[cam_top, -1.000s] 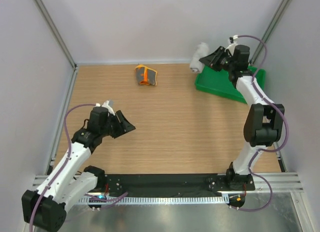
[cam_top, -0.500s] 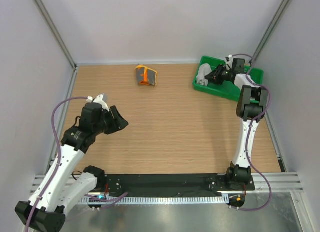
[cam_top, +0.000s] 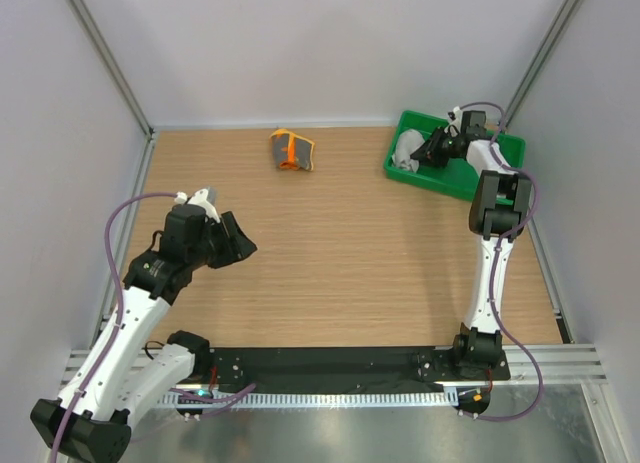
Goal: Roll the towels
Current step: Place the rolled towel into the container
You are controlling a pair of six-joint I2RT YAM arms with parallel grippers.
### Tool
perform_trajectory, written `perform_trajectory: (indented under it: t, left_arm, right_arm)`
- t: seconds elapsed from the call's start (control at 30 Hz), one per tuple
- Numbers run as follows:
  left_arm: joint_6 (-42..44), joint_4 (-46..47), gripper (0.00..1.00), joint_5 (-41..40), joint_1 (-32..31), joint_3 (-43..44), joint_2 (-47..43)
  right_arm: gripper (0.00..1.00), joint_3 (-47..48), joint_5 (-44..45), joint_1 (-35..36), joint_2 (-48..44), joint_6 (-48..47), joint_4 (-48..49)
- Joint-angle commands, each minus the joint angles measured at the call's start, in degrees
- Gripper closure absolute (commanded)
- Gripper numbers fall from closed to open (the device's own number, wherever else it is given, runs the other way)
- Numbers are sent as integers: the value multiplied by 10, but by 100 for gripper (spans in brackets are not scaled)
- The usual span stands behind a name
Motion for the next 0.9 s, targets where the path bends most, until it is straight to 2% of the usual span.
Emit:
perform_trajectory:
  t: [0.0,0.03,0.2,0.47,0.87]
  left_arm:
    - [13,3,48,-7,1,1,-2]
    - [13,3,48,-8,0,1,-2]
    - [13,2,48,-11,1,1,-2]
    - [11,3,48,-14,6,1,-7]
    - [12,5,48,-13,9,0,-11]
  right_arm:
    - [72,22,70,1,-3,-30,-63]
    - [51,24,71,1,-6,-30,-66]
    - [36,25,88,1,-28,-25,-74]
    - [32,59,158,0,-69,-23,-134]
    - [32,35,112,6,-163,12,-111]
